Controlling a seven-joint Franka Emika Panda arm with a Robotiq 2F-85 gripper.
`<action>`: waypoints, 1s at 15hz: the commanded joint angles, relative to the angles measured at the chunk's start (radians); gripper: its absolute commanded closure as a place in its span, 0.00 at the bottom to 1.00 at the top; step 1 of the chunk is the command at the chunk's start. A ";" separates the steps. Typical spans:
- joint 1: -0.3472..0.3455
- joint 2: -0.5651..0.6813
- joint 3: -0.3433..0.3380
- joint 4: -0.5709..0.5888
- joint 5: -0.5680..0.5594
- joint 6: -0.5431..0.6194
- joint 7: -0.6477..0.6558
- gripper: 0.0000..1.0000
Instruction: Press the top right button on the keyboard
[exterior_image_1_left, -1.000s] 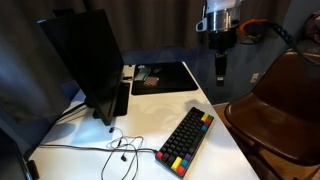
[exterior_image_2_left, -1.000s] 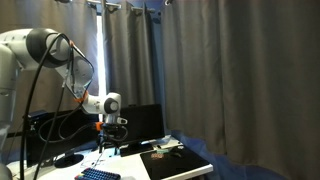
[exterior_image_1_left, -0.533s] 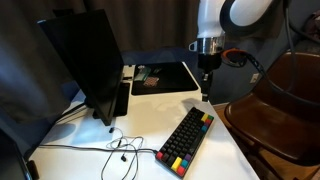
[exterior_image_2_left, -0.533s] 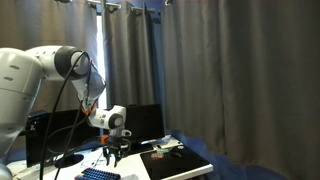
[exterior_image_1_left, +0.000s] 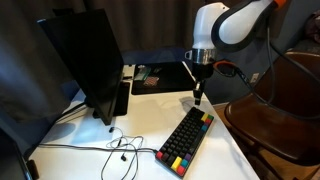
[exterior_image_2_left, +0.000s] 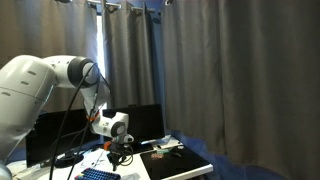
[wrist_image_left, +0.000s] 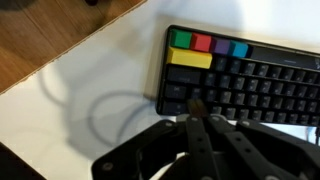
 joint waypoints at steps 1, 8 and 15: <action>0.001 0.047 -0.001 0.032 0.005 0.046 0.003 1.00; 0.003 0.103 -0.008 0.055 -0.004 0.099 0.004 1.00; 0.003 0.139 -0.016 0.082 -0.008 0.099 0.007 1.00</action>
